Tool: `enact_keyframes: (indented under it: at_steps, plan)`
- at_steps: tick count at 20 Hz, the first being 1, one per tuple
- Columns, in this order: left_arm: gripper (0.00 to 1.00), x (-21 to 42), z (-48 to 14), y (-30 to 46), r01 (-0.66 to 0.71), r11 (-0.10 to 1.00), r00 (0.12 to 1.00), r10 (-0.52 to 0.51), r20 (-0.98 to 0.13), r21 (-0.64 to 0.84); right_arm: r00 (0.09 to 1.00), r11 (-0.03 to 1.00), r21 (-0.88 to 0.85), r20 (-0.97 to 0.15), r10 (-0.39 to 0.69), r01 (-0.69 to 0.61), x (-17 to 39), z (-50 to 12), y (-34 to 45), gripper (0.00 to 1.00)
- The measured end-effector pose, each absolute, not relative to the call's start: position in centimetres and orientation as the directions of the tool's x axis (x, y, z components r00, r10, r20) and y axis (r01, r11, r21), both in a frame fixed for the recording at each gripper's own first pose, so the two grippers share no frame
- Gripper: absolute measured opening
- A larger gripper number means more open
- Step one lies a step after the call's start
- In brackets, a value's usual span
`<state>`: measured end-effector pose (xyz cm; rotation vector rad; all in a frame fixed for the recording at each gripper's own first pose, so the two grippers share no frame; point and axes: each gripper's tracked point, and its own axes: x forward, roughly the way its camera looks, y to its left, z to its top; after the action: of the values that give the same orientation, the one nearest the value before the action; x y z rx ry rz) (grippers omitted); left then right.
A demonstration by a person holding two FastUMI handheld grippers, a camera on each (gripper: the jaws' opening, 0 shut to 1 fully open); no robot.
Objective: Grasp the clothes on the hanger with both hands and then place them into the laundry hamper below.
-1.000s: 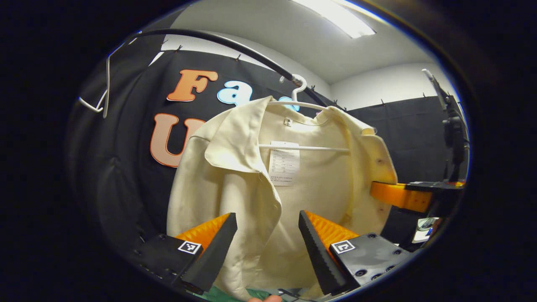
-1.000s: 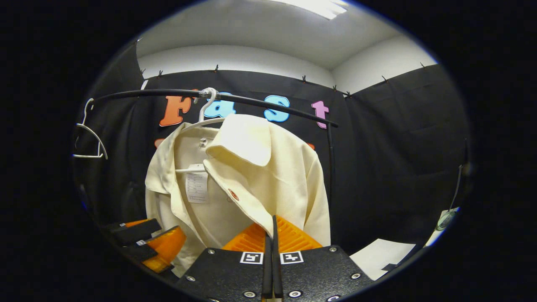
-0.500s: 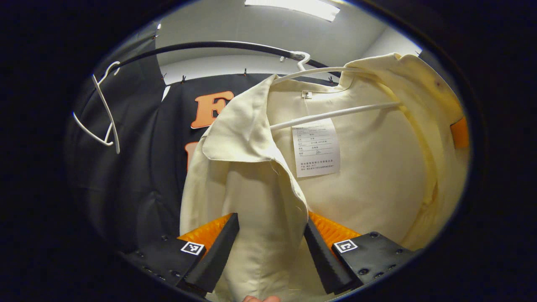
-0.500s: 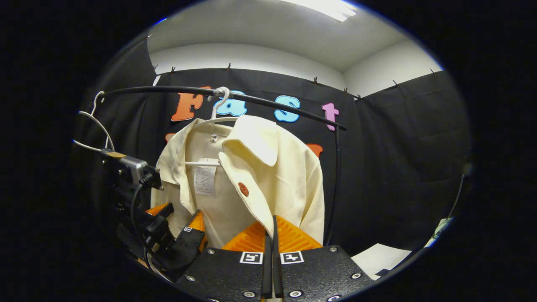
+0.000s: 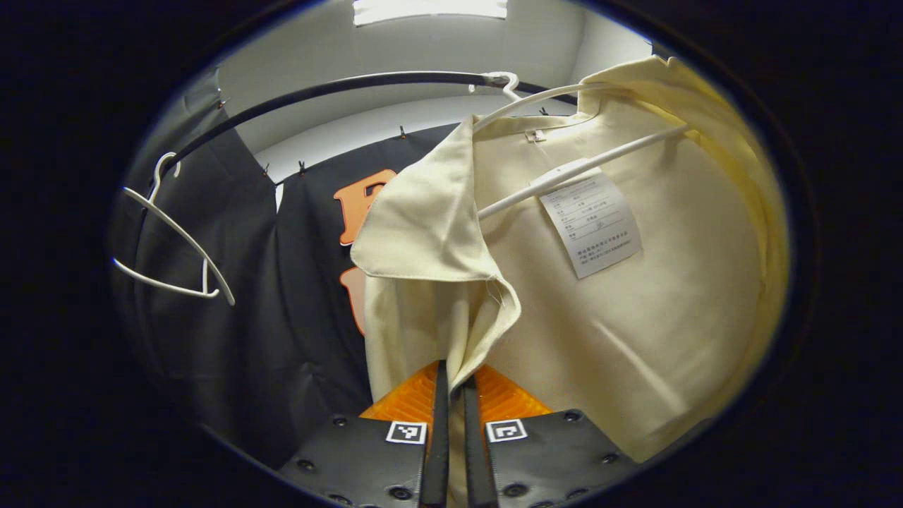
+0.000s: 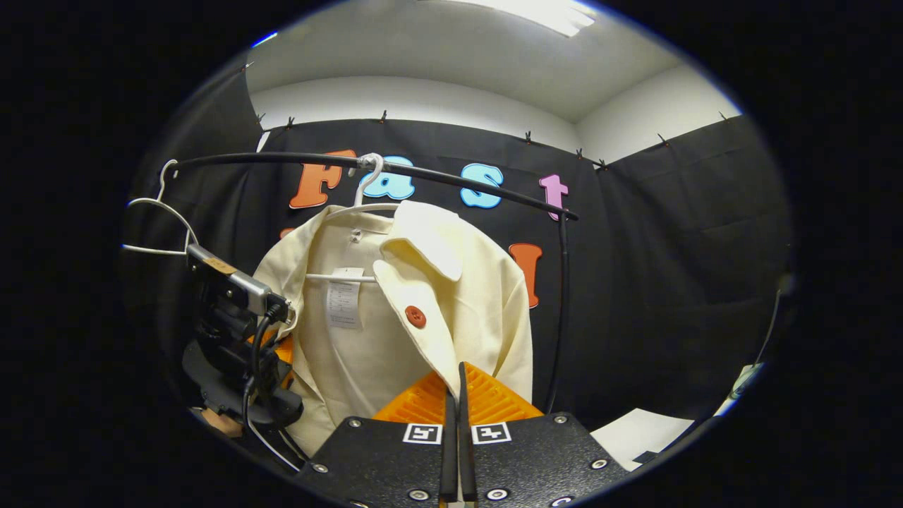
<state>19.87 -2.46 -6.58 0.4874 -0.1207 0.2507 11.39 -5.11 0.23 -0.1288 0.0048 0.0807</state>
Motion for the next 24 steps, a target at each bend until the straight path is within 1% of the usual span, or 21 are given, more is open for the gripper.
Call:
enact_keyframes:
  at_steps: [1,3,4,5,6,7,8,9,10,12,15,20,24]
  plan:
    - [0.15,20.0,-6.3,-2.2,-0.247,0.864,0.967,0.195,0.161,0.439,0.997,0.988,-0.134,-0.009,0.078,-0.079,11.0,0.3,-5.3,0.01]
    - [0.14,20.2,-5.9,-1.9,-0.215,0.880,0.976,0.176,0.130,0.424,0.997,0.989,-0.127,0.008,0.077,-0.075,10.5,0.7,-5.5,0.01]
    - [0.11,20.2,-5.5,-1.5,-0.220,0.872,0.975,0.185,0.123,0.437,0.996,0.991,-0.113,0.033,0.080,-0.076,10.3,1.2,-5.4,0.01]
    - [0.14,20.1,-5.1,-1.0,-0.226,0.862,0.974,0.192,0.120,0.454,0.996,0.991,-0.110,0.054,0.075,-0.069,10.1,1.7,-5.6,0.01]
    - [0.11,20.0,-4.6,-0.6,-0.233,0.854,0.972,0.199,0.122,0.465,0.996,0.991,-0.121,0.070,0.062,-0.053,9.9,2.1,-6.0,0.01]
    - [0.11,19.7,-4.3,-0.3,-0.237,0.848,0.972,0.201,0.125,0.474,0.995,0.990,-0.138,0.082,0.049,-0.037,9.9,2.4,-6.6,0.00]
    - [0.11,19.6,-3.9,-0.1,-0.239,0.842,0.971,0.201,0.131,0.483,0.995,0.988,-0.152,0.091,0.042,-0.028,9.8,2.9,-7.0,0.00]
    - [0.07,19.3,-3.5,0.3,-0.244,0.836,0.970,0.200,0.141,0.492,0.994,0.987,-0.160,0.105,0.037,-0.020,9.6,3.6,-7.1,0.00]
    - [0.07,19.1,-2.9,1.0,-0.254,0.826,0.967,0.204,0.153,0.503,0.992,0.987,-0.161,0.120,0.028,-0.008,9.6,4.3,-7.5,0.00]
    - [0.07,18.6,-1.6,2.3,-0.286,0.809,0.958,0.226,0.178,0.514,0.989,0.987,-0.158,0.148,0.004,0.020,9.6,5.8,-8.7,0.00]
    - [0.07,18.6,0.3,3.9,-0.284,0.814,0.958,0.225,0.176,0.506,0.982,0.989,-0.136,0.183,-0.036,0.061,9.6,8.1,-10.6,0.00]
    - [0.07,18.1,4.5,7.0,-0.377,0.768,0.924,0.277,0.263,0.518,0.969,0.987,-0.129,0.238,-0.064,0.097,9.8,11.5,-12.1,0.00]
    - [0.07,19.0,6.8,8.3,-0.414,0.747,0.907,0.294,0.300,0.520,0.953,0.978,-0.162,0.293,-0.078,0.129,10.2,14.9,-12.9,0.00]
